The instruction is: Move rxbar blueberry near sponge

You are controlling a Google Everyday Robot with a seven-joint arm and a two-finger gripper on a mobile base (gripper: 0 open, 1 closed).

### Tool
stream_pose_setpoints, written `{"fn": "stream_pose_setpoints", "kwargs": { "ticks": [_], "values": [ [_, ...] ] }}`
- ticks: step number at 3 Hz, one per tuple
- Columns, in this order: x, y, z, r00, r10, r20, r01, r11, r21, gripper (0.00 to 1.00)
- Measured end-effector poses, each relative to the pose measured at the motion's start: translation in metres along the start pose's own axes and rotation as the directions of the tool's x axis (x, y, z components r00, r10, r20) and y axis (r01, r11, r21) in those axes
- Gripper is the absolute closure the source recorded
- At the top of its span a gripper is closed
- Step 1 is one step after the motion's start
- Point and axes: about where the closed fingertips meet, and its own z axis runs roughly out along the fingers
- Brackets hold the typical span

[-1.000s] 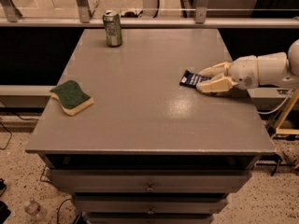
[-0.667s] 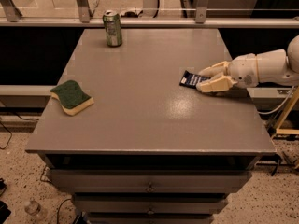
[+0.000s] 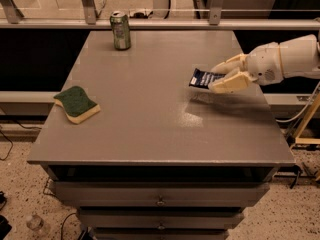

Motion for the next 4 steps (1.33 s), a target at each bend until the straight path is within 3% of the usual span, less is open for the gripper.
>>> {"fn": "stream_pose_setpoints", "kwargs": {
  "ticks": [2, 3, 4],
  "values": [
    [-0.048, 0.052, 0.009, 0.999, -0.05, -0.016, 0.05, 0.9972, 0.055, 1.0],
    [-0.064, 0.076, 0.03, 0.998, -0.061, -0.011, 0.062, 0.9916, 0.114, 1.0],
    [-0.074, 0.099, 0.066, 0.996, -0.084, -0.024, 0.087, 0.9874, 0.133, 1.0]
  ]
}}
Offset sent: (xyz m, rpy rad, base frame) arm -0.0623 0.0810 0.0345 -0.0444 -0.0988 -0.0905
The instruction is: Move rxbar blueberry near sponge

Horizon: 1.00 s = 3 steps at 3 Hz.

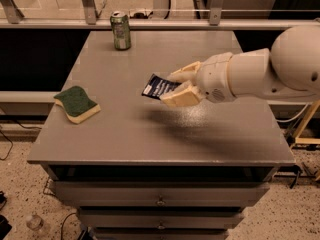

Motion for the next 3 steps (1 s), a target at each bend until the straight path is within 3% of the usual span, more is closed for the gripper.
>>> {"fn": "stream_pose_setpoints", "kwargs": {
  "ticks": [1, 2, 3],
  "values": [
    [-0.007, 0.032, 0.031, 0.999, -0.029, -0.014, 0.028, 0.9989, -0.038, 1.0],
    [-0.015, 0.066, 0.055, 0.997, -0.064, -0.03, 0.061, 0.9924, -0.107, 1.0],
    [-0.025, 0.094, 0.078, 0.994, -0.1, -0.032, 0.093, 0.9788, -0.182, 1.0]
  ]
}}
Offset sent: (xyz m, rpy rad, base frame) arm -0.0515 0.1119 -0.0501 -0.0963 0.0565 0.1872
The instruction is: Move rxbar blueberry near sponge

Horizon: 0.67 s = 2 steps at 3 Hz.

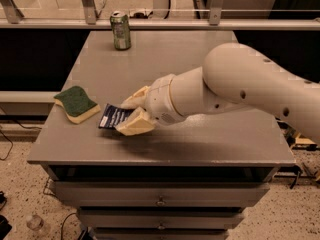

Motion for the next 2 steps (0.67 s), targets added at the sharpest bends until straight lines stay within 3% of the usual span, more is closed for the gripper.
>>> {"fn": "stream_pose_setpoints", "kwargs": {
  "ticks": [1, 2],
  "values": [
    [-0.0134, 0.0105, 0.0256, 0.999, -0.034, -0.003, 0.034, 0.9978, -0.057, 1.0],
    [-0.016, 0.0121, 0.0262, 0.999, -0.04, -0.003, 0.039, 0.9975, -0.059, 0.82]
  ]
}}
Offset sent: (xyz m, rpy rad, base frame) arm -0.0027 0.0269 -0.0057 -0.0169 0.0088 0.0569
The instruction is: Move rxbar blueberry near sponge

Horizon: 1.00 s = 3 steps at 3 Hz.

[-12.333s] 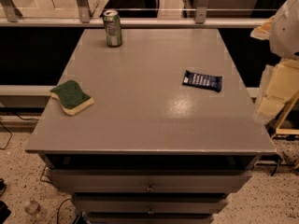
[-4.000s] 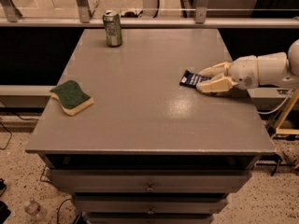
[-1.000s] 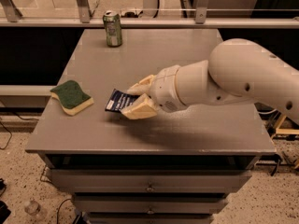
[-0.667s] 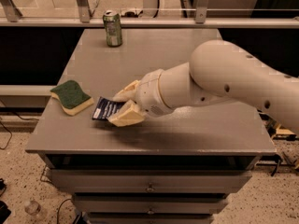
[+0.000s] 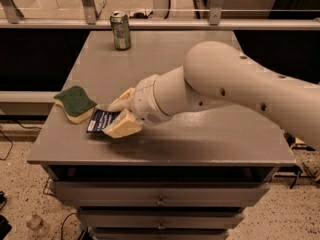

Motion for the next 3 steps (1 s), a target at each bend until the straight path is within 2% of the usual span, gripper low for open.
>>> {"fn": "stream_pose_setpoints", "kwargs": {
  "ticks": [3],
  "values": [
    [-0.0062, 0.0036, 0.0009, 1.0, -0.013, -0.001, 0.013, 0.9999, -0.003, 0.12]
  ]
}}
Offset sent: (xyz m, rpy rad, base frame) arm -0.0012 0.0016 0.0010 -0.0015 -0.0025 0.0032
